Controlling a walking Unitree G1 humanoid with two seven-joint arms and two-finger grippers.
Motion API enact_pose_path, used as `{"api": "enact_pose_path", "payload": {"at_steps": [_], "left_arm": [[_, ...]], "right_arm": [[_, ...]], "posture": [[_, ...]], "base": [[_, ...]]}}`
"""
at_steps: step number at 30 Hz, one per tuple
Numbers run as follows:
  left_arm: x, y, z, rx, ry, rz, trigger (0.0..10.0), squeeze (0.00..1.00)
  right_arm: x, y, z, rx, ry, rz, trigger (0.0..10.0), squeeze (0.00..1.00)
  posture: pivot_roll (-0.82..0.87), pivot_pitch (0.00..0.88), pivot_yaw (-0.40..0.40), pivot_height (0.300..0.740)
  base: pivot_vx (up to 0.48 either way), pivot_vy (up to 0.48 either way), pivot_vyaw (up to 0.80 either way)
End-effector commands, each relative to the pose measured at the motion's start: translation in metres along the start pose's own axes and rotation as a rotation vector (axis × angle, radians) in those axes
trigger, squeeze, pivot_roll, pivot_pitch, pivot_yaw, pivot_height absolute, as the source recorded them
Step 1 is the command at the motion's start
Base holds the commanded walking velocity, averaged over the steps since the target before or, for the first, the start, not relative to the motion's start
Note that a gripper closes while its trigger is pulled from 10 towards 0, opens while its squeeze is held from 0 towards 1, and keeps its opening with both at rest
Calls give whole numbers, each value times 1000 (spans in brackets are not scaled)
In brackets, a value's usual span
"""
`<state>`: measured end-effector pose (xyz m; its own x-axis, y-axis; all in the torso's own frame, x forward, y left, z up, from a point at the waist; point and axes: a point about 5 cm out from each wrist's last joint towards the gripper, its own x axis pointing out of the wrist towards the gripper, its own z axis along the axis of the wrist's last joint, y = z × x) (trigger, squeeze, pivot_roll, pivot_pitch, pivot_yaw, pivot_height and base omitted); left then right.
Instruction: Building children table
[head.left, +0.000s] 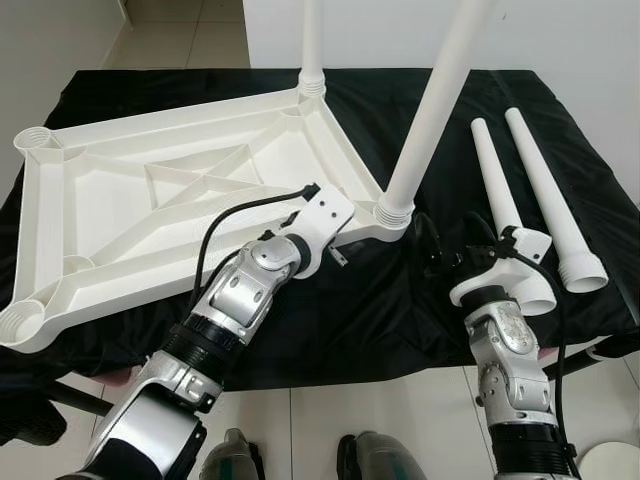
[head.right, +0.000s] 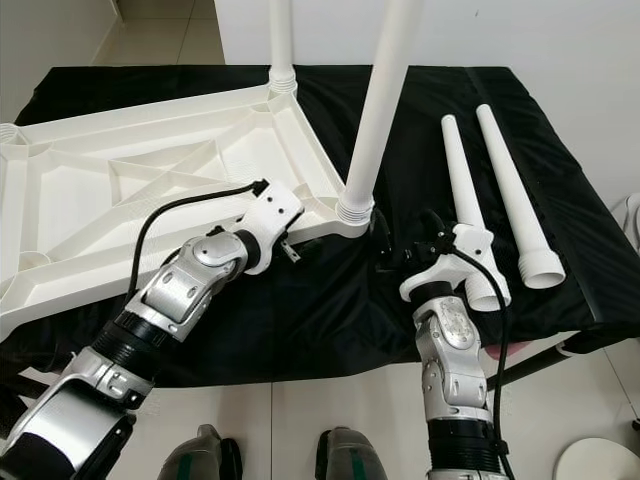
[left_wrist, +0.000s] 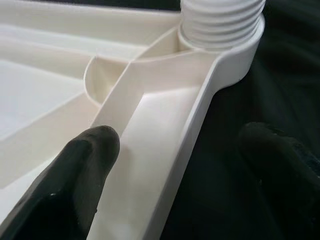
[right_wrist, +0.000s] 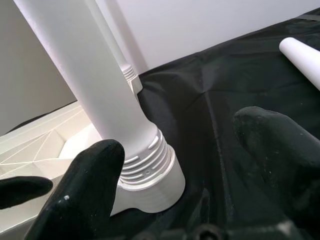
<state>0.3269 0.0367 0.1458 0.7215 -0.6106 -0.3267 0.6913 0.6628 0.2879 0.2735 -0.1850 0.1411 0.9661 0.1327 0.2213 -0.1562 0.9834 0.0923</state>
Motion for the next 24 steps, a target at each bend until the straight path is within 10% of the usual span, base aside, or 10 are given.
{"api": "enact_pose_path", "payload": {"at_steps": [1, 24], "left_arm": [[2, 0, -1, 30, 20, 14, 10000, 0], [-31, -47, -6, 243, -14, -538, 10000, 0]], "right_arm": [[-2, -4, 1, 3, 7, -2, 10000, 0], [5, -28, 15, -62, -9, 28, 10000, 0]], "posture": [[-188, 39, 39, 740], [-181, 56, 48, 740]], "base": [[0, 0, 0], [0, 0, 0]]}}
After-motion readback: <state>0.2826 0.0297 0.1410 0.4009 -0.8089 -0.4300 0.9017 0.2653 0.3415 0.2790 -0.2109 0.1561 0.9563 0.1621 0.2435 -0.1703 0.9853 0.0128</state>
